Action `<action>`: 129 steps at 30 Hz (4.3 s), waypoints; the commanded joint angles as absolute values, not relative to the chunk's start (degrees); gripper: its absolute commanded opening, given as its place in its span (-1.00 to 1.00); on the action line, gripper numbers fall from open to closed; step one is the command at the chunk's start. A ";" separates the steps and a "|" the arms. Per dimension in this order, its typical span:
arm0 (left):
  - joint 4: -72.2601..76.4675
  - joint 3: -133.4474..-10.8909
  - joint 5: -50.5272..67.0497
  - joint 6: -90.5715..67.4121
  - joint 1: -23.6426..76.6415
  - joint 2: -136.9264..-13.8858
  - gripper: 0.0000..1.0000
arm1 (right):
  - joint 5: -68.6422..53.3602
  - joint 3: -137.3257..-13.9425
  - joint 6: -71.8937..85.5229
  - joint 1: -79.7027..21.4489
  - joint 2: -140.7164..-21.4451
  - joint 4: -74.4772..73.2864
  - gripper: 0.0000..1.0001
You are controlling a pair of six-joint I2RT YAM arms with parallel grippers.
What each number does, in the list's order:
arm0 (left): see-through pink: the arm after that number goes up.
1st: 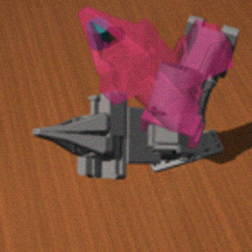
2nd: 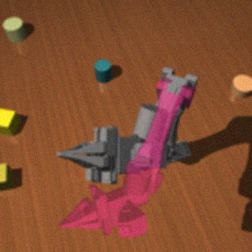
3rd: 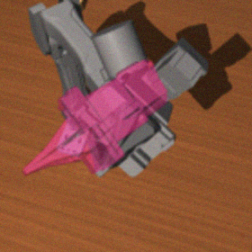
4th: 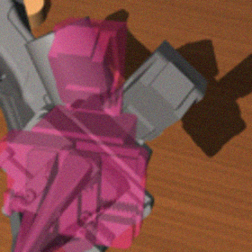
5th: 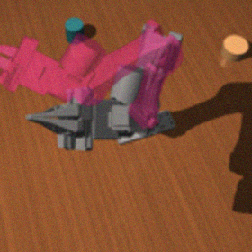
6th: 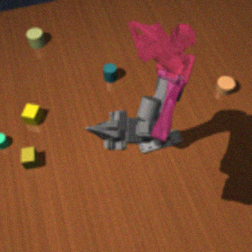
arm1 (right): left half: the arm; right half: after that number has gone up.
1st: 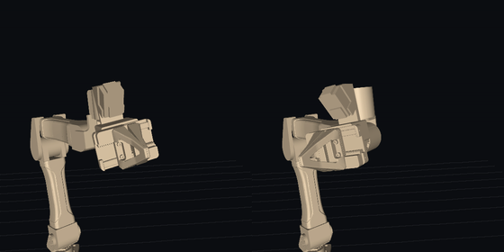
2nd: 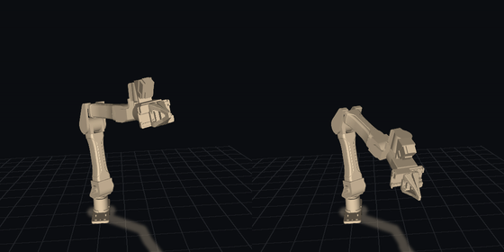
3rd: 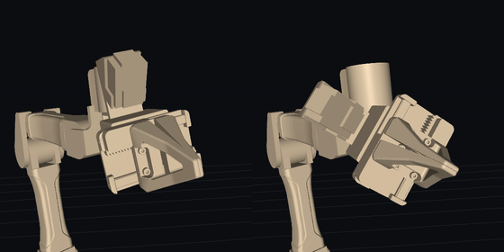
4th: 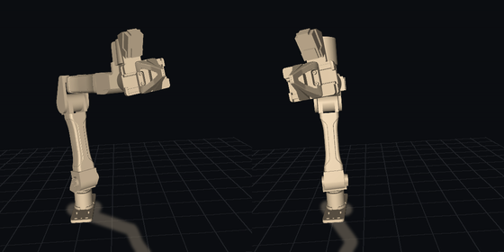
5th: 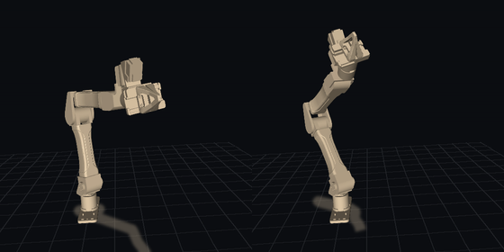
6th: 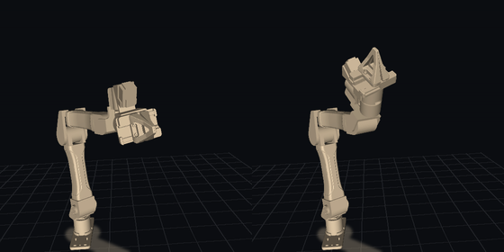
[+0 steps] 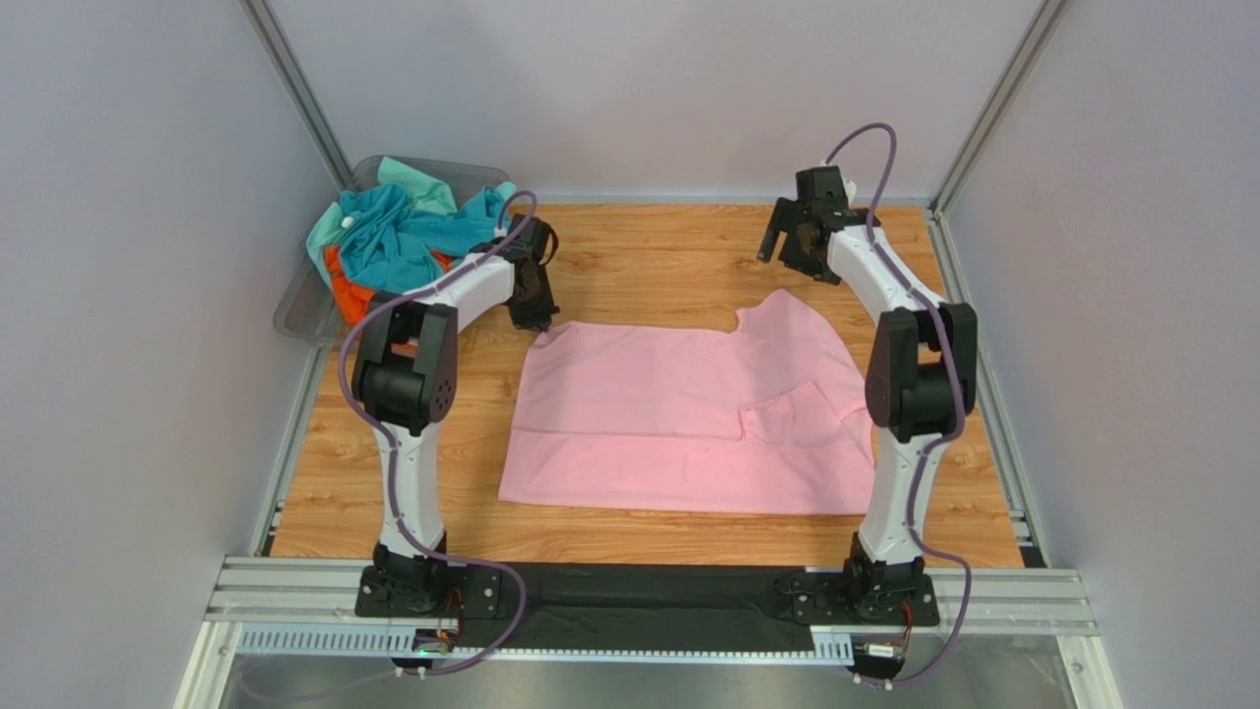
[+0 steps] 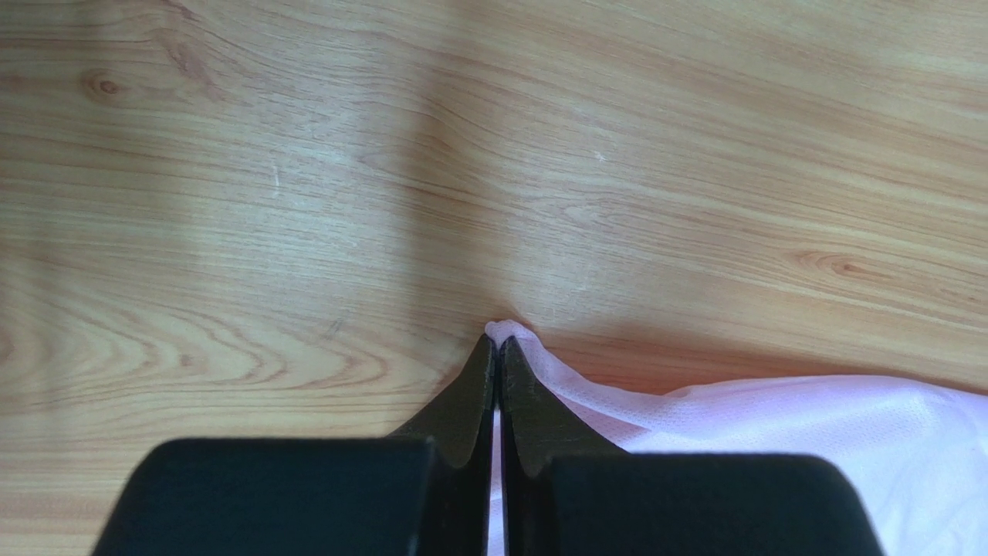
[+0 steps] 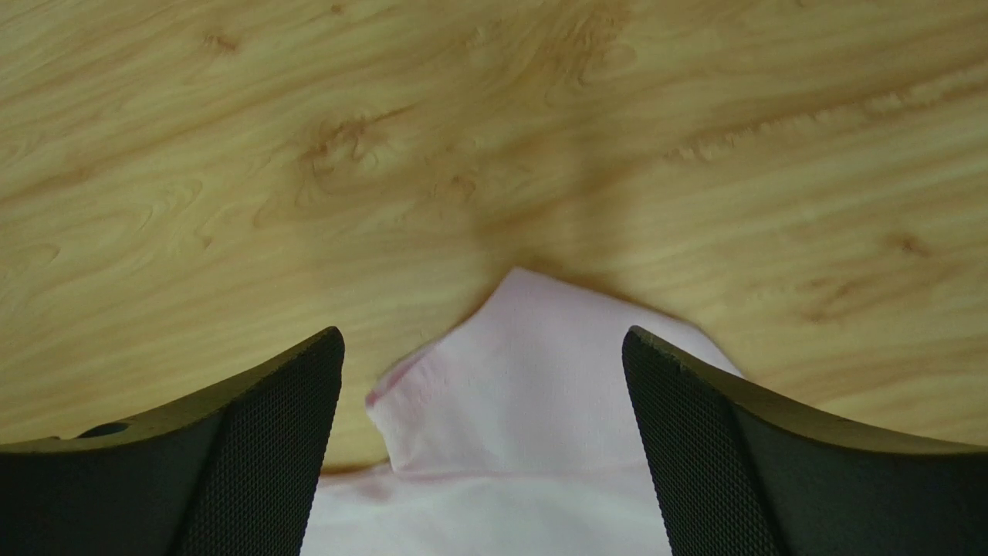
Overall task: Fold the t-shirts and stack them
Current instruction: Fold the tshirt
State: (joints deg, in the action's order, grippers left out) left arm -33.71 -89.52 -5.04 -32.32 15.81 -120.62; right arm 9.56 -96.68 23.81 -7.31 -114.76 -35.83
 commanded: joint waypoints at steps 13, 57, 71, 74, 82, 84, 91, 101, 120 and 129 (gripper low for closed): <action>-32.78 -88.59 -4.04 -30.59 15.64 -117.60 -1.00 | 14.23 -109.52 20.21 -7.21 -132.37 -42.01 0.50; -22.15 -52.91 1.58 -32.43 15.82 -82.53 -1.00 | 15.91 -55.29 22.59 -13.62 -72.69 -41.40 -1.00; -22.76 -49.84 1.32 -32.34 15.82 -83.23 -0.81 | 8.44 -45.19 25.75 -13.71 -69.52 -41.22 -0.74; -25.48 -49.40 1.06 -33.22 15.82 -81.57 -0.27 | 6.59 -40.98 29.87 -14.15 -67.95 -41.92 -0.54; -26.28 -47.28 3.07 -35.95 16.43 -70.59 0.95 | -1.40 -37.08 33.58 -14.50 -55.91 -44.12 0.93; -26.28 -48.42 3.78 -35.51 17.57 -70.23 1.00 | -2.19 -39.53 33.40 -14.50 -55.11 -44.38 1.00; -26.02 -53.87 4.57 -34.98 21.97 -76.71 0.99 | -4.13 -45.43 31.81 -14.50 -61.42 -39.82 1.00; -24.52 -54.06 6.51 -34.10 23.03 -88.41 1.00 | -0.46 -41.32 36.73 -14.07 -75.66 -35.77 1.00; -22.41 -44.74 7.39 -39.81 26.89 -87.10 0.99 | 1.16 -66.33 20.32 -10.02 -105.54 -32.96 1.00; -22.33 -41.93 8.01 -50.43 39.01 -85.96 0.99 | -21.69 -98.76 6.25 -10.46 -127.86 -37.44 1.00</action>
